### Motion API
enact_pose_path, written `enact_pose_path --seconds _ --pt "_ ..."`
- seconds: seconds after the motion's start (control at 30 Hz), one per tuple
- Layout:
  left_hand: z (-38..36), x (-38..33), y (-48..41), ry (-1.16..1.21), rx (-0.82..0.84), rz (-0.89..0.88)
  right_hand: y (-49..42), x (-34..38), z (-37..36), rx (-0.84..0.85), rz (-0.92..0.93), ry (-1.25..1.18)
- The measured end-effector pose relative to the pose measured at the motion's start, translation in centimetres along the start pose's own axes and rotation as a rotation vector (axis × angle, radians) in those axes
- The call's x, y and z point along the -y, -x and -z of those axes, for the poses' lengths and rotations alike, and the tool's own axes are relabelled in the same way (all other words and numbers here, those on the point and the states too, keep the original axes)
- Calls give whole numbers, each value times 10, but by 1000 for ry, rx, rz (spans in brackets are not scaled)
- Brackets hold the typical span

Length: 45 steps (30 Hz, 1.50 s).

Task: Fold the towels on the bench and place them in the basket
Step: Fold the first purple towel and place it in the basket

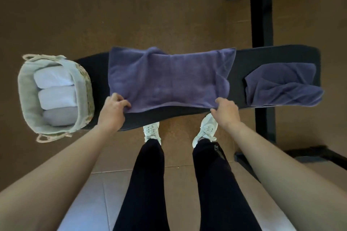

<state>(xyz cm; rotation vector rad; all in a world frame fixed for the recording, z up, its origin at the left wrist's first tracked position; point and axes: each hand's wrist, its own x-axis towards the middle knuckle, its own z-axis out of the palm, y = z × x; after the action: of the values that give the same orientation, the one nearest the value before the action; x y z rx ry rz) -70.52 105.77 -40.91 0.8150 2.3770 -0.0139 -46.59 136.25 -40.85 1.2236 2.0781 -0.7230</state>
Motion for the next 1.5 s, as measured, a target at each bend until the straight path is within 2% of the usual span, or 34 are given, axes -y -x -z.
enact_pose_path --seconds 0.07,0.13,0.2,0.3,0.4,0.53,0.77,0.8,0.93,0.97,1.13,1.33,1.4,1.5 --pt "-29 2 9 -27 209 74 4 -9 -26 143 -100 19" --pt "-47 -2 15 -35 296 119 5 -11 -41 202 -139 63" --pt "-58 -9 16 1 199 117 3 -6 -50 156 -78 70" --pt "-68 -18 5 15 38 37 -10 13 -62 -8 174 24" --pt "-76 -25 -12 -20 56 3 -29 36 -68 -76 316 119" --pt "-86 -24 -21 -2 88 88 -41 51 -75 -59 302 289" --pt "-107 -16 23 142 193 115 -9 36 -95 -7 241 290" --pt "-105 -15 23 162 183 120 -6 39 -96 -27 240 278" --pt "-82 -6 -5 177 -65 71 -14 63 -94 -157 364 243" --pt "-75 -2 -18 167 -84 71 -19 70 -93 -157 385 255" --pt "-45 15 -75 66 127 122 -40 97 -95 -45 311 328" --pt "-24 31 -107 38 139 106 -46 101 -96 -31 287 346" --pt "-16 33 -115 61 67 148 -47 100 -96 -37 289 341" --pt "-2 38 -133 69 -157 289 -48 98 -97 -43 296 340"
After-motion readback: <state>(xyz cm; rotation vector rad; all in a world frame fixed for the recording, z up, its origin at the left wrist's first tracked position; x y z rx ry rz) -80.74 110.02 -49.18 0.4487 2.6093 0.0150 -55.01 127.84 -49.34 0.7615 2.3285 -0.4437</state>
